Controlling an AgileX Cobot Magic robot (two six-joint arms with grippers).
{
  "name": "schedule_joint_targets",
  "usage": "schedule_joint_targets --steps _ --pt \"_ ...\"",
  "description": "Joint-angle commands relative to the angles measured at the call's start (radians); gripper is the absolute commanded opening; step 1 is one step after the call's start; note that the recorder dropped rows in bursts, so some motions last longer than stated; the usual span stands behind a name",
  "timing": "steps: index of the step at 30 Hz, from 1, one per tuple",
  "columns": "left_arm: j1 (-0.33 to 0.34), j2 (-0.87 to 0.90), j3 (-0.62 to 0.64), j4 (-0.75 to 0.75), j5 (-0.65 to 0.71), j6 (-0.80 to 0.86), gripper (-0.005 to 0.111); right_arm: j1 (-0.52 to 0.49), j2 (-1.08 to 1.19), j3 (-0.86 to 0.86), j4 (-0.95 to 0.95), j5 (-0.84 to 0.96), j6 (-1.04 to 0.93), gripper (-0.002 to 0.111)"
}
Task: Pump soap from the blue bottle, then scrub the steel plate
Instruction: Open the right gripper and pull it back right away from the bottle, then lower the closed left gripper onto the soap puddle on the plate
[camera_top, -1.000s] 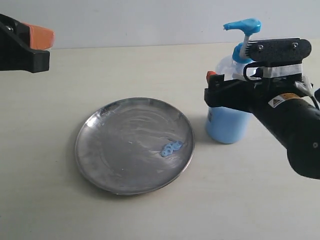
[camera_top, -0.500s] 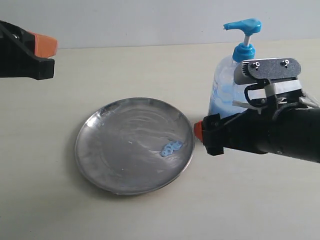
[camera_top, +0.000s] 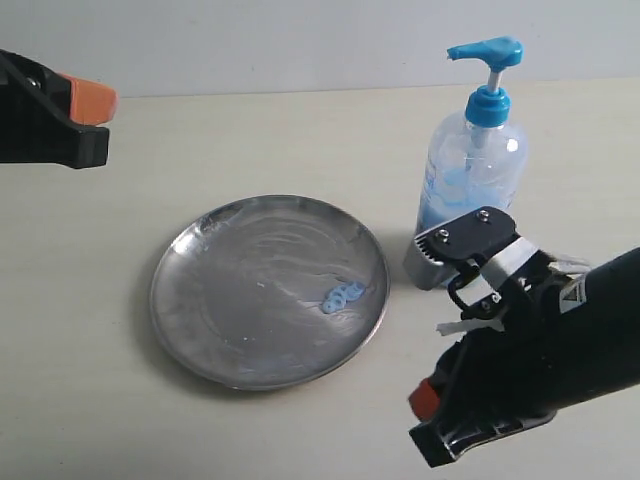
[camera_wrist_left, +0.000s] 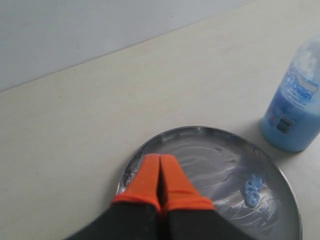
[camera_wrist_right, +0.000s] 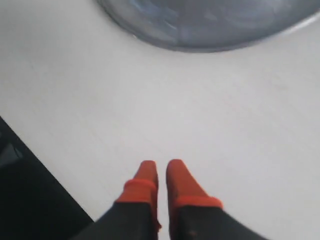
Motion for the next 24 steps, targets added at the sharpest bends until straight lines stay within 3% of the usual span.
schedule_joint_targets --steps 1,7,11,19,24 --pt "0.001 0.019 0.008 -0.002 0.009 0.003 0.000 0.000 -0.014 -0.092 -0.373 0.139 0.300 0.000" --pt "-0.003 0.068 0.036 -0.002 0.004 0.003 0.000 0.000 -0.104 -0.122 -0.656 0.155 0.489 0.000" --pt "-0.044 0.111 0.036 -0.002 0.004 0.020 0.000 0.000 -0.200 -0.122 -0.803 0.153 0.573 0.000" --pt "-0.191 0.287 0.036 -0.002 0.004 0.079 0.000 0.000 -0.435 -0.086 -0.875 0.088 0.608 0.000" --pt "-0.246 0.412 0.007 -0.002 0.006 0.091 0.000 0.000 -0.569 -0.027 -0.883 0.035 0.639 0.000"
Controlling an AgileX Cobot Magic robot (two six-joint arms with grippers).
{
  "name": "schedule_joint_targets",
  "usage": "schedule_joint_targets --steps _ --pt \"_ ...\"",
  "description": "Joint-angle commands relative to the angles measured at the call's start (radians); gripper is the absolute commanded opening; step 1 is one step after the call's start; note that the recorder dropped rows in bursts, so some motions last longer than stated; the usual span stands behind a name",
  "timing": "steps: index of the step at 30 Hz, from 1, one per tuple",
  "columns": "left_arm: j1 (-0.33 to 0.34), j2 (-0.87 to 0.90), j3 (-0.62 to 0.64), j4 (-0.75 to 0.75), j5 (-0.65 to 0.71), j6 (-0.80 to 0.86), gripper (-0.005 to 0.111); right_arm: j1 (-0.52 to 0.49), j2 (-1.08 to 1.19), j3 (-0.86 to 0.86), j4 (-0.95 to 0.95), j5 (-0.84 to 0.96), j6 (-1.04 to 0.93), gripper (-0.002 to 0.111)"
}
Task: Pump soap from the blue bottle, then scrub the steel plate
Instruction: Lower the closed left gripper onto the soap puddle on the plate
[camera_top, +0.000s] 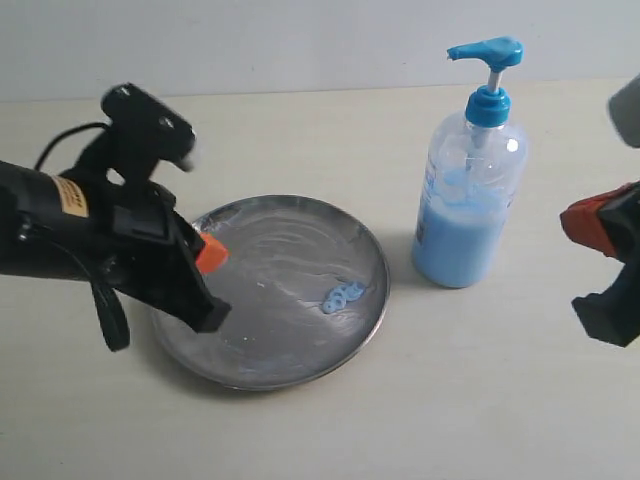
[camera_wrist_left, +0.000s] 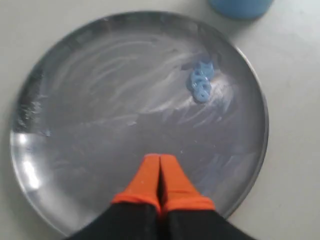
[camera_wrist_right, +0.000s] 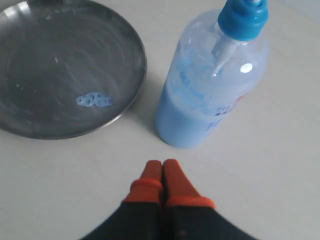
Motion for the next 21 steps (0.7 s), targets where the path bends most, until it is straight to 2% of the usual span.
schedule_joint_targets --steps 1,5,11,21 --pt "-0.044 0.106 -0.040 -0.005 -0.001 0.010 0.000 0.000 -0.117 0.047 -0.014 -0.055 0.046 0.000" --pt "-0.057 0.204 -0.129 -0.033 0.098 0.010 0.000 0.000 -0.202 0.058 -0.022 -0.063 0.055 0.000" --pt "-0.057 0.365 -0.327 -0.103 0.279 0.010 0.000 0.000 -0.284 0.073 -0.027 -0.093 0.061 0.000" --pt "-0.059 0.589 -0.575 -0.153 0.412 0.010 0.000 0.000 -0.326 0.086 -0.024 -0.112 0.084 0.000"
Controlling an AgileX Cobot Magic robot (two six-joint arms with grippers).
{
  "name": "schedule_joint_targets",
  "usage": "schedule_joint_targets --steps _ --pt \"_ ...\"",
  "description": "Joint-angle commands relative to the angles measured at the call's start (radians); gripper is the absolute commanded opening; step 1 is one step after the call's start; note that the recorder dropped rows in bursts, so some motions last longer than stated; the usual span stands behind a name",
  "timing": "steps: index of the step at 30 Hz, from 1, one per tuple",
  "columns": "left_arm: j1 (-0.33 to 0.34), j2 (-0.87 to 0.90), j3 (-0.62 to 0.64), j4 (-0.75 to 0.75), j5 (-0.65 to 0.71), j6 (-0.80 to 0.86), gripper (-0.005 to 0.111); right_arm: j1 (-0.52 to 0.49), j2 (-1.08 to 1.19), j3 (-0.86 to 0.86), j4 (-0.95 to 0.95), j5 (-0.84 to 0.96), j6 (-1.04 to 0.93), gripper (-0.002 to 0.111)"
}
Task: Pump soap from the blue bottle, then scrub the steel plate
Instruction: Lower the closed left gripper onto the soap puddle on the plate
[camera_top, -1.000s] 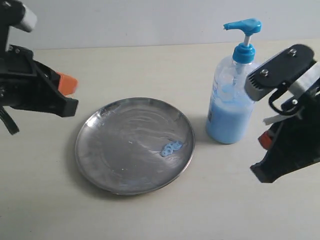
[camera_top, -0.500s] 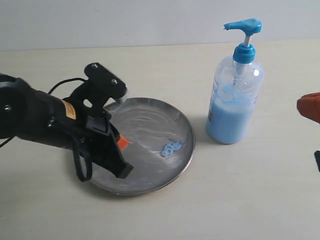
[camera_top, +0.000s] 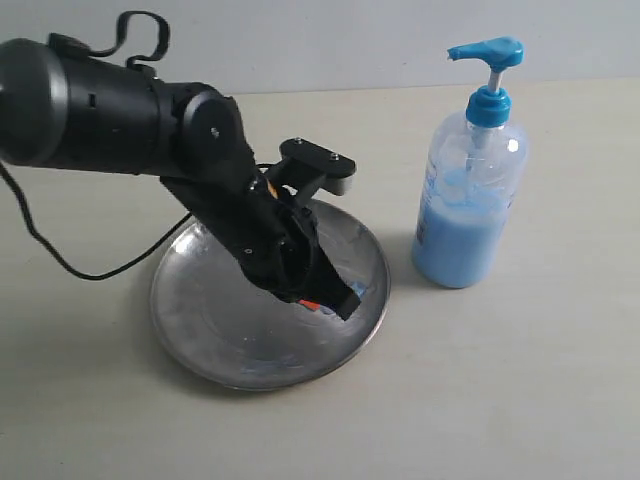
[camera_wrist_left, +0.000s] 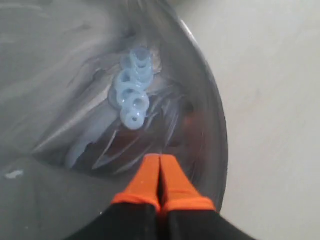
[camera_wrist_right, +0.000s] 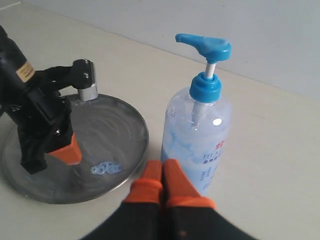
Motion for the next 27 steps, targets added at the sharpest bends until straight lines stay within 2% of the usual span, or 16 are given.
schedule_joint_targets --steps 1,12,27 --pt "-0.004 0.087 -0.095 -0.015 0.048 0.005 0.000 0.000 -0.013 0.006 -0.008 -0.028 0.006 0.000" --pt "-0.004 0.222 -0.223 -0.010 0.082 -0.010 0.000 0.000 -0.013 0.013 -0.008 -0.049 0.006 0.000" --pt "-0.004 0.223 -0.226 0.138 0.101 -0.083 0.000 0.000 -0.013 0.013 -0.008 -0.066 0.006 0.000"
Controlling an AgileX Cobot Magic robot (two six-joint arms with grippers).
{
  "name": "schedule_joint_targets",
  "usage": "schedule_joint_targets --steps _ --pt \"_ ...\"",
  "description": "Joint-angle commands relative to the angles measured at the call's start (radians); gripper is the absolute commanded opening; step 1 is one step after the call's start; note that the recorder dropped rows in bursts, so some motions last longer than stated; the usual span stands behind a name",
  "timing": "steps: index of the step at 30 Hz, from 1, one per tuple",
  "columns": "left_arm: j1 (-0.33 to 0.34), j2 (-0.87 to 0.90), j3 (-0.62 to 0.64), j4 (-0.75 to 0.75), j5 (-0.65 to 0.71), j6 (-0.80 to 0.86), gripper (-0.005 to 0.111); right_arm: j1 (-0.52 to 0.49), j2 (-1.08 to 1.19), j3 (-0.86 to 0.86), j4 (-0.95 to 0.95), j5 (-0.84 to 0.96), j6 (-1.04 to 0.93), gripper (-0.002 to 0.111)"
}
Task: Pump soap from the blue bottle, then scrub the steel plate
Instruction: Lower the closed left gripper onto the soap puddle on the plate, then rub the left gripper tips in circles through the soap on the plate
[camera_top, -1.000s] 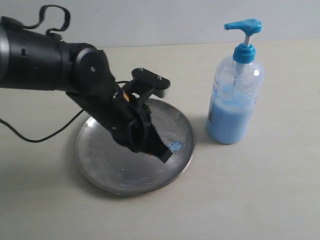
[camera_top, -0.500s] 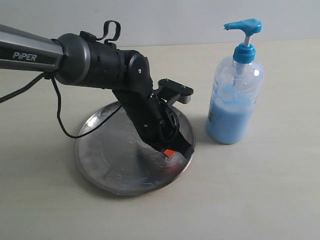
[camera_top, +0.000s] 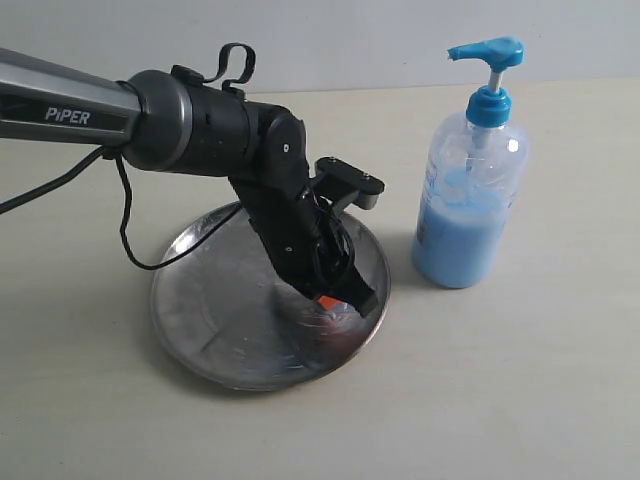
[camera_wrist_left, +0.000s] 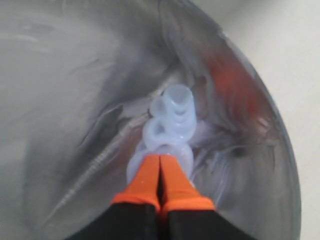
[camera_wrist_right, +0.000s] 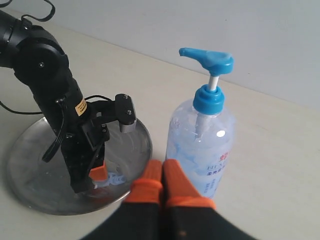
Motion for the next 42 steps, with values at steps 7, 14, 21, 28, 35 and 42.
schedule_joint_targets --steps 7,14,21,28,35,42 --pt "-0.004 -0.001 -0.006 -0.008 0.044 -0.014 0.000 0.000 -0.008 0.004 -0.008 -0.027 0.004 0.000" --pt "-0.004 -0.001 -0.006 -0.105 0.007 -0.004 0.000 0.000 -0.008 0.004 -0.008 -0.027 0.004 0.000" --pt "-0.004 -0.001 -0.006 -0.119 -0.070 -0.004 0.000 0.000 -0.008 0.004 -0.008 -0.027 0.004 0.000" --pt "-0.004 0.015 -0.006 -0.126 -0.124 -0.004 0.000 0.000 -0.008 0.004 -0.008 -0.027 0.004 0.000" --pt "-0.004 0.048 -0.019 -0.090 -0.110 -0.002 0.000 0.000 -0.008 0.004 -0.008 -0.027 0.004 0.000" --pt "-0.002 0.050 -0.091 0.025 -0.021 -0.005 0.000 0.000 -0.008 0.004 -0.008 -0.027 0.004 0.000"
